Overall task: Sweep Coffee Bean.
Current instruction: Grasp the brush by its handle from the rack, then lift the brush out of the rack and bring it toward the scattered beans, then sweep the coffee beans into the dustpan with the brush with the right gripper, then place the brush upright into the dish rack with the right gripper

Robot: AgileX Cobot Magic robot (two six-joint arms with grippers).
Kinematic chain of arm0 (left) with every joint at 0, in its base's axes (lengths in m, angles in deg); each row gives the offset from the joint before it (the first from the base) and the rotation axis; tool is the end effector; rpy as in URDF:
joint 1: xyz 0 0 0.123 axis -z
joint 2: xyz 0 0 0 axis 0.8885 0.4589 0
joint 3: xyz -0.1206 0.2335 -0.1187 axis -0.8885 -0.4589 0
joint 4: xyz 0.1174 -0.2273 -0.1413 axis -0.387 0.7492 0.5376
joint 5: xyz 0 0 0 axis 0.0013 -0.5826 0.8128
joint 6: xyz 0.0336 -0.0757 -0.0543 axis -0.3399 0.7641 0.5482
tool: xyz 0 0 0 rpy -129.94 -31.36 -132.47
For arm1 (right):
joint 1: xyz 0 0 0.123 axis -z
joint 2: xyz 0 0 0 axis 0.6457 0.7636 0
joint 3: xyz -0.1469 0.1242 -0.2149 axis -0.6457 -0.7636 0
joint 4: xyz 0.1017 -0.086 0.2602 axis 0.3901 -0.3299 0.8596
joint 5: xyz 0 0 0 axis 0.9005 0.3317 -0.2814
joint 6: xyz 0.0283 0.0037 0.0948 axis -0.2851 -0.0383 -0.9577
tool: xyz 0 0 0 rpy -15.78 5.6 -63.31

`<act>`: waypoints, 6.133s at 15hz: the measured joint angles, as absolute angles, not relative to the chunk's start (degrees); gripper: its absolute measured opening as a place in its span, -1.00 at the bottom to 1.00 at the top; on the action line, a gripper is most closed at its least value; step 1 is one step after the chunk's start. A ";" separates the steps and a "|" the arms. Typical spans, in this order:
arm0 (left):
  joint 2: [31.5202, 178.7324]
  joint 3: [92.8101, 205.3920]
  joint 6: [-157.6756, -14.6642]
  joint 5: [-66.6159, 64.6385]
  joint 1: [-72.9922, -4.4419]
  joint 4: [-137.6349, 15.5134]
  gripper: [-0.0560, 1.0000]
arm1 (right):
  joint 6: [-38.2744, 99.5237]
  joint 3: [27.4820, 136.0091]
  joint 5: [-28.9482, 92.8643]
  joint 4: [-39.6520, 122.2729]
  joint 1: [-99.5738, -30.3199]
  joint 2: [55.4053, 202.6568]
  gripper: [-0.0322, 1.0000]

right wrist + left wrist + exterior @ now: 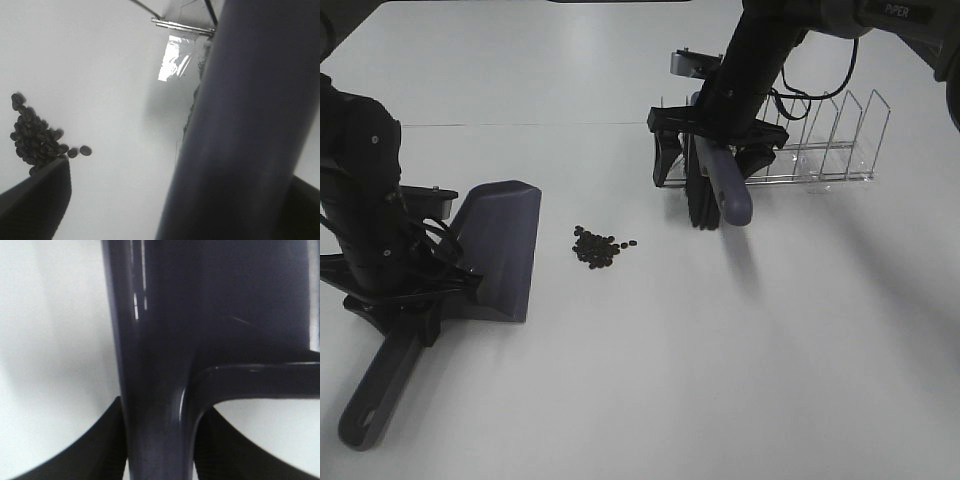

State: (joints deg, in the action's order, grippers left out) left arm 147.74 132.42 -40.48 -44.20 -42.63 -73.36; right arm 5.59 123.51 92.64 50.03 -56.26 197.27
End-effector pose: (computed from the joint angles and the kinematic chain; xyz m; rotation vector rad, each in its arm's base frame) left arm 0.3374 -0.1248 0.0611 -0.2015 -3.0481 -0.0142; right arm 0.5166 0.1762 0.1212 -0.2368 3.0473 0.4446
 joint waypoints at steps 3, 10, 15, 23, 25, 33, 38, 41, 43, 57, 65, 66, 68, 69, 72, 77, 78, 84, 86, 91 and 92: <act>147.74 132.42 -40.48 -44.20 -42.63 -73.36 -0.24 | 5.59 124.83 92.58 50.20 -56.26 197.27 0.56; 147.74 132.42 -40.48 -44.26 -42.63 -73.36 -0.24 | 3.75 124.94 93.15 46.36 -56.09 197.27 -0.30; 147.74 132.42 -40.48 -44.26 -42.63 -73.36 -0.24 | 3.75 124.94 93.27 44.30 -56.03 197.27 -0.33; 147.74 132.42 -40.48 -44.26 -42.63 -73.36 -0.24 | 3.69 121.68 93.21 43.16 -56.03 191.83 -0.36; 147.74 132.42 -40.48 -44.26 -42.63 -73.36 -0.24 | 3.69 116.58 93.27 43.16 -56.37 187.53 -0.36; 147.74 132.42 -30.91 -43.69 -37.93 -79.89 -0.24 | -1.23 105.58 93.44 22.19 -67.72 174.70 -0.36; 148.14 132.60 -30.85 -43.29 -37.93 -80.23 -0.24 | -2.95 99.39 93.49 13.42 -69.95 176.01 -0.36; 148.42 132.83 -30.85 -43.69 -37.93 -80.23 -0.24 | -3.98 99.27 93.15 12.10 -70.13 178.71 -0.36; 148.42 132.83 -30.85 -43.69 -37.93 -80.23 -0.24 | -4.96 99.27 92.75 13.02 -70.47 180.66 -0.36; 148.42 132.83 -32.86 -43.46 -37.93 -80.23 -0.24 | -8.11 112.57 93.27 30.61 -77.12 193.55 -0.36; 148.42 132.83 -33.03 -43.46 -37.93 -80.23 -0.24 | -7.13 113.43 83.93 53.24 -77.12 195.95 -0.36; 148.42 132.83 -33.03 -43.46 -37.93 -80.23 -0.24 | -6.22 113.43 82.49 55.93 -77.12 195.95 -0.36; 148.42 132.83 -33.03 -43.46 -37.93 -80.23 -0.24 | -5.30 113.54 81.69 58.74 -77.12 195.95 -0.36; 148.42 132.83 -33.03 -43.46 -37.93 -80.23 -0.24 | -4.61 114.11 81.69 59.94 -77.12 195.95 -0.36; 148.42 132.83 -33.03 -43.46 -37.93 -80.23 -0.24 | -3.24 117.21 81.75 61.66 -77.12 196.07 -0.36; 148.42 132.83 -33.03 -43.46 -37.93 -80.23 -0.24 | -3.01 124.31 88.74 57.71 -75.91 196.07 -0.37; 148.42 132.83 -33.03 -43.46 -37.93 -80.23 -0.24 | -3.01 126.55 91.26 55.30 -75.63 196.07 -0.37; 148.42 132.83 -33.09 -43.46 -37.93 -80.12 -0.24 | -3.35 132.91 92.92 41.44 -75.51 195.78 -0.37; 148.42 132.83 -33.15 -43.46 -37.93 -80.00 -0.24 | -3.24 132.91 93.04 38.74 -75.51 195.04 -0.37; 148.42 132.83 -33.26 -43.46 -37.93 -79.77 -0.24 | -2.15 126.60 93.09 32.84 -75.51 187.82 -0.37; 148.42 132.83 -33.26 -43.46 -37.93 -79.77 -0.24 | -1.92 124.25 93.21 32.10 -75.51 186.61 -0.37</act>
